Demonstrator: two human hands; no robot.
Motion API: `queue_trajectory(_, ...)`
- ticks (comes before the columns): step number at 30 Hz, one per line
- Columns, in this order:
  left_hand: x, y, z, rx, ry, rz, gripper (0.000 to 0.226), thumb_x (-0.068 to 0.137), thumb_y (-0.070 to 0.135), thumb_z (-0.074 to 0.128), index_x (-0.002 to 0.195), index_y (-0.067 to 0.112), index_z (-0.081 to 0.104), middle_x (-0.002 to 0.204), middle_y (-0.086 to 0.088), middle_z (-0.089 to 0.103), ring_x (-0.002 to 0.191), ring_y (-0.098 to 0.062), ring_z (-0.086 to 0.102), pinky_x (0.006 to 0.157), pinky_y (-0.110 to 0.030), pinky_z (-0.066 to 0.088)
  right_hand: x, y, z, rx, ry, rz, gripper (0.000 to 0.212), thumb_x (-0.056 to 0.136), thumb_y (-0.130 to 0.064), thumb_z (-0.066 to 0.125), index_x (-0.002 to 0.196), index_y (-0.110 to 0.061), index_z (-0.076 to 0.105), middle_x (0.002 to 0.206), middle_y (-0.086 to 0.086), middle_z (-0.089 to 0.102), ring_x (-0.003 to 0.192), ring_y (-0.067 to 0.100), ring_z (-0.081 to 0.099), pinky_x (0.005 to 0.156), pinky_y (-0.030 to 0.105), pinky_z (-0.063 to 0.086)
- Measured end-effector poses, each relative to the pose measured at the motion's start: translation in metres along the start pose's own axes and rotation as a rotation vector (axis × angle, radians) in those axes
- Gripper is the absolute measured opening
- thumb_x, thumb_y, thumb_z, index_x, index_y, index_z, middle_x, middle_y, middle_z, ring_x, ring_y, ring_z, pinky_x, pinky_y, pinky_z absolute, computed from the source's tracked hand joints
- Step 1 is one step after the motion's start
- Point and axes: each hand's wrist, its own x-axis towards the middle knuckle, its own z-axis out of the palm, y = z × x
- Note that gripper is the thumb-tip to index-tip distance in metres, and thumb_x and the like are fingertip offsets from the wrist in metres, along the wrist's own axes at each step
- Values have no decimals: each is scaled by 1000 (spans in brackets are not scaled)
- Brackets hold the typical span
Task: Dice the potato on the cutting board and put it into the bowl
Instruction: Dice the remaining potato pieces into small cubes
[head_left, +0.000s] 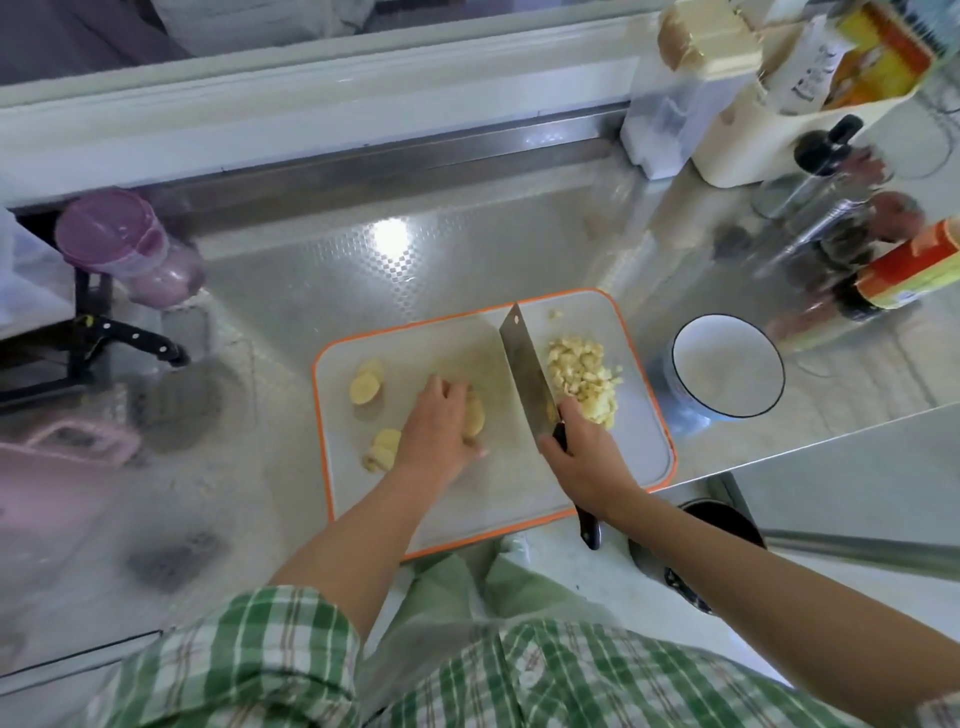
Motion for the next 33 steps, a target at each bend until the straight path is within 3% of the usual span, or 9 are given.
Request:
queue_trajectory(6, 7, -3, -5, 101, 13, 97, 52, 73, 34, 78, 113, 11, 55, 111, -9, 49, 102, -28, 54, 85, -39, 45, 4, 0, -1, -12, -51, -39, 17, 92, -16, 48, 87, -12, 32, 59, 8, 44, 50, 23, 41, 50, 35, 31)
queue_trajectory(14, 5, 3, 7, 36, 167, -69, 55, 77, 51, 71, 110, 11, 54, 104, -7, 56, 98, -26, 55, 83, -33, 42, 5, -4, -2, -75, -110, -127, 15, 94, -20, 48, 89, -13, 36, 56, 5, 43, 50, 22, 40, 50, 37, 32)
queue_trajectory(17, 3, 9, 5, -37, 129, -123, 56, 73, 44, 77, 113, 12, 52, 106, -9, 57, 99, -28, 55, 83, -33, 41, 7, -4, -2, -147, -108, -154, 15, 93, -20, 48, 88, -13, 35, 55, 4, 41, 48, 21, 37, 49, 34, 30)
queue_trajectory(22, -5, 7, 7, -231, 135, -251, 30, 81, 21, 69, 107, 14, 56, 102, -7, 64, 96, -29, 59, 79, -35, 44, 10, -10, 1, -281, -72, -154, 15, 89, -18, 47, 89, -15, 32, 55, 0, 39, 48, 18, 36, 46, 30, 27)
queue_trajectory(28, -4, 5, 12, -409, 173, -358, 21, 83, 18, 69, 103, 15, 60, 95, -4, 68, 90, -25, 63, 80, -37, 50, 14, -11, 4, -346, -49, -188, 12, 94, -23, 45, 93, -16, 36, 58, 3, 46, 54, 27, 49, 46, 30, 30)
queue_trajectory(33, 0, 4, 15, -493, 189, -406, 12, 80, 19, 72, 85, 20, 61, 82, 1, 68, 75, -27, 68, 74, -42, 55, 13, -8, 3, -367, -79, -253, 10, 96, -20, 42, 92, -15, 34, 58, 6, 45, 55, 31, 50, 47, 31, 31)
